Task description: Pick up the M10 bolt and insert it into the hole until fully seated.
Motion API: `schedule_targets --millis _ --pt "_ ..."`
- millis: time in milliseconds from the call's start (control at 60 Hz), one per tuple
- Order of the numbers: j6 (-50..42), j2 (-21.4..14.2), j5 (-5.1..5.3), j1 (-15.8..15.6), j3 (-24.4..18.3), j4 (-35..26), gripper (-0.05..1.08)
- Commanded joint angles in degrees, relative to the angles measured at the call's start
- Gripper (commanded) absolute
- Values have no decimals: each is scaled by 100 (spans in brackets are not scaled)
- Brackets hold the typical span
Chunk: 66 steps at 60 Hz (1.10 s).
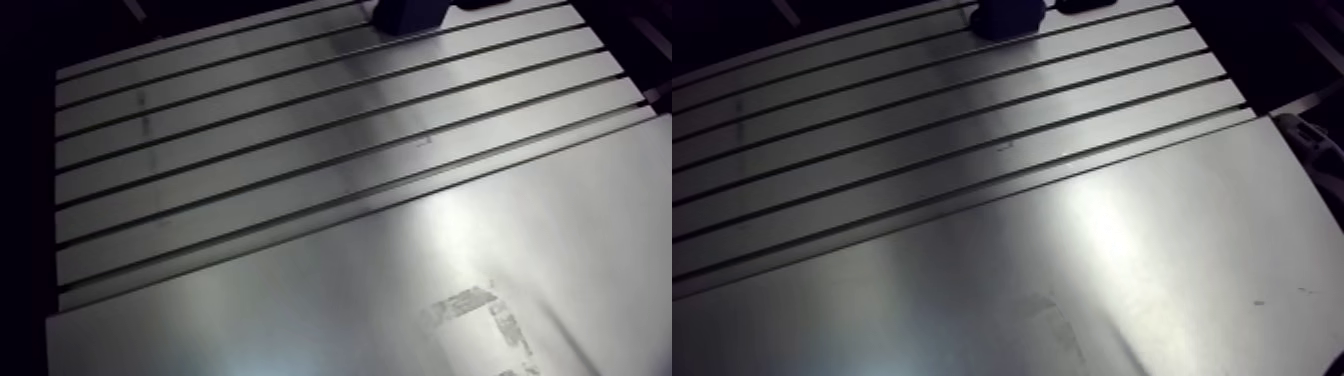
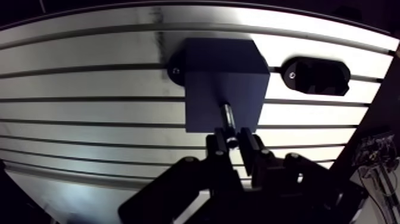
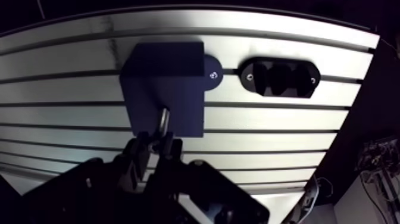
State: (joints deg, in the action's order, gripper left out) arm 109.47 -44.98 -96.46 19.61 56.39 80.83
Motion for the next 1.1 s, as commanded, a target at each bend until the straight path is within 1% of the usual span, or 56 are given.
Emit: schedule_targets --millis 17,633,667,750,767,783,800,817,833,850,867,883,900,917,1100 --pt "0 -6 0 0 24 7 107" --pt "9 -41 -9 9 164 76 107" --pt "16 -48 -9 9 172 70 106" --pt "18 -58 -9 0 174 101 101" --pt "18 -66 -9 0 181 119 97" --pt "18 -66 -9 0 181 119 97" --pt "18 -67 -9 -8 182 144 84" --pt "18 -75 -9 -9 183 162 51" --pt "18 -75 -9 -9 183 162 51" --pt "33 -91 -1 -16 183 150 8" --pt "33 -91 -1 -16 183 150 8" --pt "35 -93 7 -17 190 178 3" --pt "35 -93 7 -17 190 178 3" --pt "28 -93 9 -18 191 190 1" --pt "51 -110 18 -9 181 283 0"
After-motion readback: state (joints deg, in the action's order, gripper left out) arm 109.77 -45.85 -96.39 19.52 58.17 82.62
